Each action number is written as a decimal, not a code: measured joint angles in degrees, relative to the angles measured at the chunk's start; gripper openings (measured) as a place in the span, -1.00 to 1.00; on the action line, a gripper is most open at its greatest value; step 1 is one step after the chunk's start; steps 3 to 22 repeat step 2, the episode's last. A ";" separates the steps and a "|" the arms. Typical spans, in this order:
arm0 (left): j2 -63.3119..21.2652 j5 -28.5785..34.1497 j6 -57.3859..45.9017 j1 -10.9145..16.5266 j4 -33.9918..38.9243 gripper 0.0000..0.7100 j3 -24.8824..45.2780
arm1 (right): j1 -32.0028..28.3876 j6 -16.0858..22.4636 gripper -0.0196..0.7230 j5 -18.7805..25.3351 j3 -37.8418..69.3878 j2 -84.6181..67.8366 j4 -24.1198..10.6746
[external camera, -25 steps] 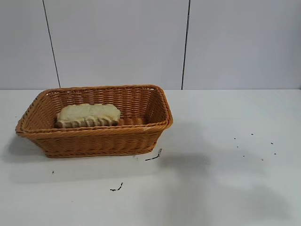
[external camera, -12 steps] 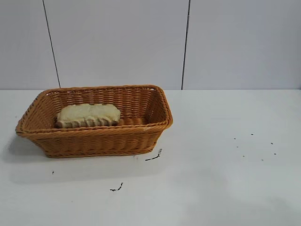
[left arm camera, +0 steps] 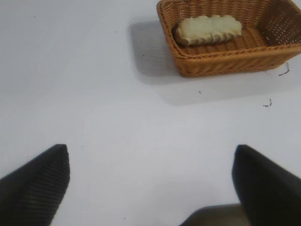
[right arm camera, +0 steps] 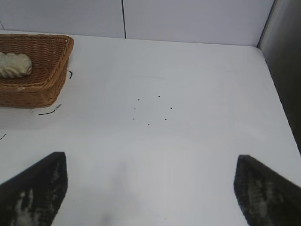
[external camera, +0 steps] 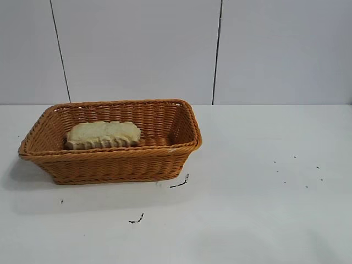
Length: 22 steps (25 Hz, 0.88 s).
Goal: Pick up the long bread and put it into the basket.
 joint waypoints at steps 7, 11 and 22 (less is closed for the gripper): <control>0.00 0.00 0.00 0.00 0.00 0.95 0.00 | 0.00 0.00 0.82 0.01 0.00 0.00 0.00; 0.00 0.00 0.00 0.00 0.00 0.95 0.00 | 0.00 0.00 0.82 0.01 0.00 0.00 0.00; 0.00 0.00 0.00 0.00 0.00 0.95 0.00 | 0.00 0.00 0.82 0.01 0.00 0.00 0.00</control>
